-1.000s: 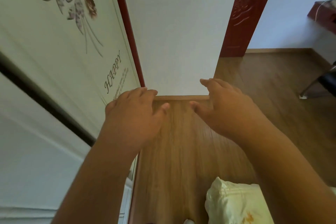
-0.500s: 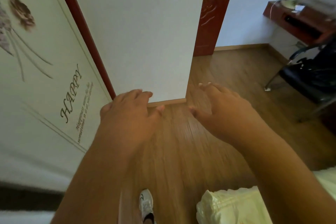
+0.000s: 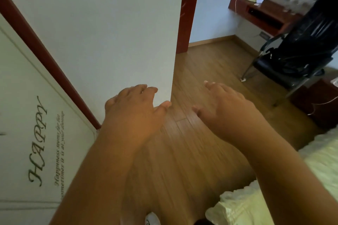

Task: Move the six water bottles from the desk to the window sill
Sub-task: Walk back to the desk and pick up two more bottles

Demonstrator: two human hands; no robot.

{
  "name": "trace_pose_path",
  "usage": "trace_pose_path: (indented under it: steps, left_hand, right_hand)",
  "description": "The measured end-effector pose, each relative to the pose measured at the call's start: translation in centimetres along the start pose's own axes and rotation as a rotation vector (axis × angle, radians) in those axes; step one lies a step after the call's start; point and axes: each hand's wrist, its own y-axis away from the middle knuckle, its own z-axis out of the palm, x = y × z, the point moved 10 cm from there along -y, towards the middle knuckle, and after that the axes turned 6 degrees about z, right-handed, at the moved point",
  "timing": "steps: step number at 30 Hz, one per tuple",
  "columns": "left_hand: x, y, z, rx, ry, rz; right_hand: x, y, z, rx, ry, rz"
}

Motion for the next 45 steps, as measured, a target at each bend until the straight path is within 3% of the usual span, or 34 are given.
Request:
trace_pose_path:
  steps: [9,17,23,35,45]
  left_hand:
    - [0.0,-6.2,0.9,0.013,0.008,0.1]
    - [1.2,-12.5,0.3,-0.028,-0.07,0.09]
    - [4.8,-19.1,-2.0,0.046,-0.108,0.119]
    - [10.6,-30.8,-0.6,0.04,-0.128,0.129]
    - [15.6,-42.0,2.2,0.004,-0.071,0.314]
  right_hand:
    - [1.1,-4.2,-0.2,0.02,0.017,0.108]
    - [2.6,-11.4,-0.7,0.048,-0.033,0.109]
    - [3.7,-18.4,-2.6,0.084,-0.087,0.081]
    - [9.1,-28.7,-6.6,0.098,-0.055,0.089]
    - [14.5,-35.6,-6.4,0.028,-0.029,0.288]
